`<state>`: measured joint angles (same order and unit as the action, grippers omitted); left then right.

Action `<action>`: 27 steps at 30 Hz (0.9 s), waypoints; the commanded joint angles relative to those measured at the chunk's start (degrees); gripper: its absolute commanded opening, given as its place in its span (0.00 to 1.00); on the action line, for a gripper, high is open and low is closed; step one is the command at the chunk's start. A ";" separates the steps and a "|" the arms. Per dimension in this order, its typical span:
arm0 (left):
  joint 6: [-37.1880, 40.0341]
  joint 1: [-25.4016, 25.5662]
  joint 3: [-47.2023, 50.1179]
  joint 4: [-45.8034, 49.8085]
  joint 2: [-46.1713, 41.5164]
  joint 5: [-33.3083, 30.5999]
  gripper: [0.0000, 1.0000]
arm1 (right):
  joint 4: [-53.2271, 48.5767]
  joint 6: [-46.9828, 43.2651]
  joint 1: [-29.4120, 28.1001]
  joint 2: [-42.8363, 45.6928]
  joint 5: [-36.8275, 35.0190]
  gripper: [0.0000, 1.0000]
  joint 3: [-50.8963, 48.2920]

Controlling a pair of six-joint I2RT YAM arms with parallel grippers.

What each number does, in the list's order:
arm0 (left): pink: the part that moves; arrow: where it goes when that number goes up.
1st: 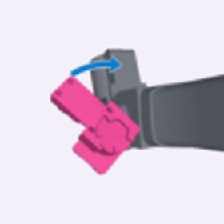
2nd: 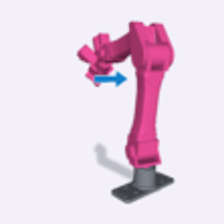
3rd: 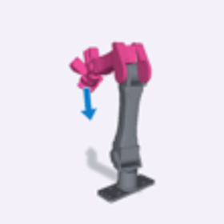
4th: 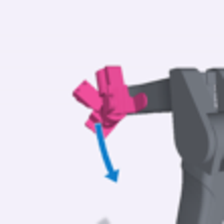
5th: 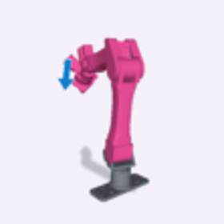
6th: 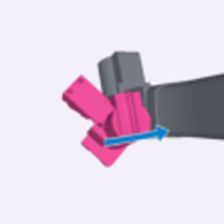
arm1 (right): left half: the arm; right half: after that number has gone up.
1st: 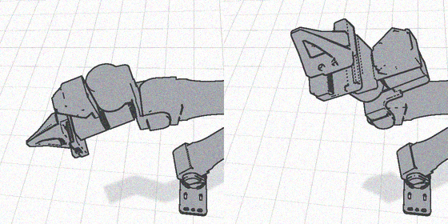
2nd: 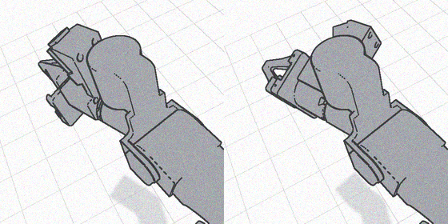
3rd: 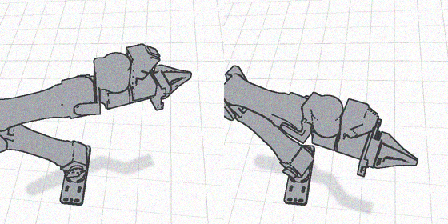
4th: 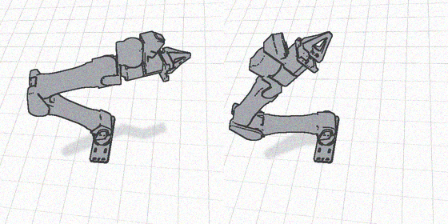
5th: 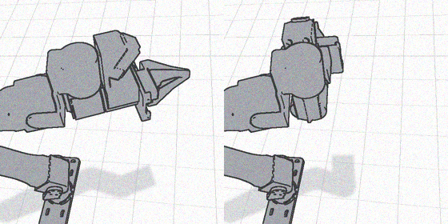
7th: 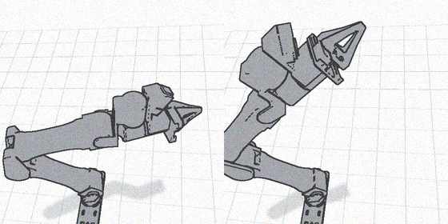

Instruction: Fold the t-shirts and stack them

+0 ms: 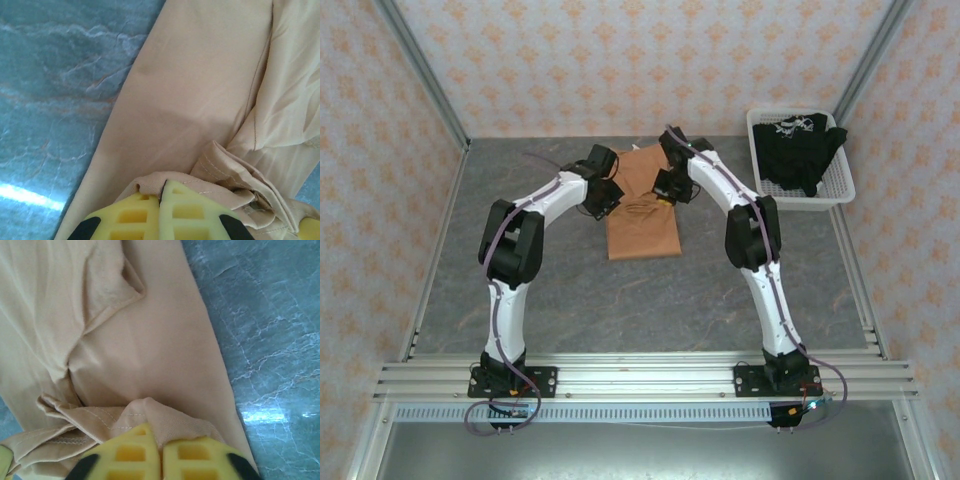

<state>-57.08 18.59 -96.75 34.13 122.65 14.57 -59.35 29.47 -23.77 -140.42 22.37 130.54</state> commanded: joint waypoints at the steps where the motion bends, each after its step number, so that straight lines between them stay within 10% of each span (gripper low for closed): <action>1: 0.13 -0.74 -2.69 3.87 0.01 -2.22 0.39 | -1.69 -1.45 1.13 -0.79 0.12 0.29 2.55; 8: -1.56 -0.27 6.62 0.94 -11.36 -7.27 0.73 | -1.84 -4.77 1.71 6.26 -3.18 0.52 1.01; 19: -18.73 6.03 41.30 -18.92 -29.60 2.04 0.71 | 16.39 1.18 0.68 32.06 3.93 0.57 -42.19; 27: -24.04 6.29 43.98 -25.46 -24.47 3.56 0.62 | 26.95 7.06 0.56 37.00 8.90 0.59 -57.85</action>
<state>-77.80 25.08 -52.01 14.48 96.55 17.52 -38.20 33.58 -23.00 -104.29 29.15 74.59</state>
